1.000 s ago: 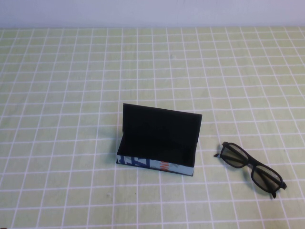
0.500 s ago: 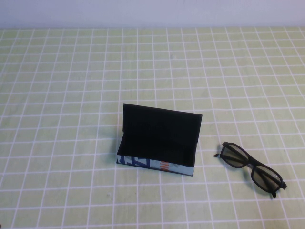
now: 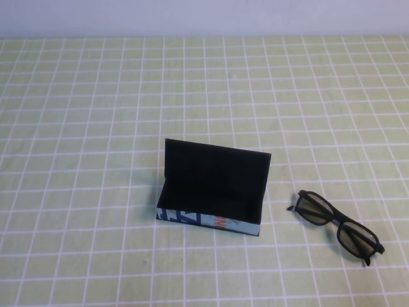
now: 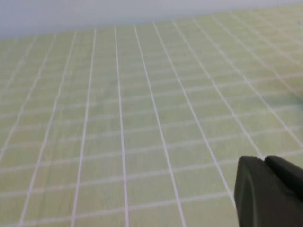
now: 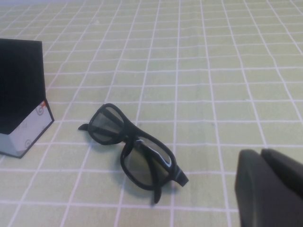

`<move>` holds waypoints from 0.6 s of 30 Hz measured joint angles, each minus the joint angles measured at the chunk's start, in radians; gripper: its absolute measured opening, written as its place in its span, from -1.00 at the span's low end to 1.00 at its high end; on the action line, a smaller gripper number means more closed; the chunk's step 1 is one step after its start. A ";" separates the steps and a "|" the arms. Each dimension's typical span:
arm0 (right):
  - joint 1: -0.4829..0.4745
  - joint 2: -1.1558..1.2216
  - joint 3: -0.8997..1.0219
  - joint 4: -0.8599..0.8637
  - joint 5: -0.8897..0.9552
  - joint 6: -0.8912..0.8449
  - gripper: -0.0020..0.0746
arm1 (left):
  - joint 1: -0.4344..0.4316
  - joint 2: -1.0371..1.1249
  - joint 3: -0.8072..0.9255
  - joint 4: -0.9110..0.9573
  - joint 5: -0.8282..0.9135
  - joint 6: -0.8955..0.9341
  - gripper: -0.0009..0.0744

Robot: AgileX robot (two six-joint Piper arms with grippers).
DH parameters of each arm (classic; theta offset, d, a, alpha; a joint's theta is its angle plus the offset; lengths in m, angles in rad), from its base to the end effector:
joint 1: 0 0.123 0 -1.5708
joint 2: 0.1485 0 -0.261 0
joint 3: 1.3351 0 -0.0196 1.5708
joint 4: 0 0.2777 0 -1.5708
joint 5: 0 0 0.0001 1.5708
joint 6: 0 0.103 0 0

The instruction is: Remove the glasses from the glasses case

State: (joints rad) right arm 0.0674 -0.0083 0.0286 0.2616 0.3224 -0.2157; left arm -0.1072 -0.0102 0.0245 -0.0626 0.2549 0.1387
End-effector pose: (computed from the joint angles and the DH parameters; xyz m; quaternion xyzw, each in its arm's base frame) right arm 0.1161 0.0163 0.1726 -0.0388 0.7871 0.0631 0.6124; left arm 0.1175 -0.0143 0.1801 0.0761 0.7645 -0.0154 0.6399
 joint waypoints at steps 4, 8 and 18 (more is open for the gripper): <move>0.000 0.000 0.000 0.000 0.000 0.000 -0.99 | 0.000 0.000 0.001 0.012 0.091 -0.047 -0.99; 0.000 0.000 0.000 0.000 0.000 0.000 -0.99 | 0.000 0.000 -0.001 0.019 0.097 -0.059 -0.99; 0.000 0.000 0.000 0.000 0.000 0.000 -0.99 | 0.000 0.000 -0.001 0.020 0.100 -0.061 -0.99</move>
State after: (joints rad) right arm 0.0674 -0.0083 0.0286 0.2616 0.3224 -0.2157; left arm -0.1072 -0.0105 0.0236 -0.0430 0.3547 0.0776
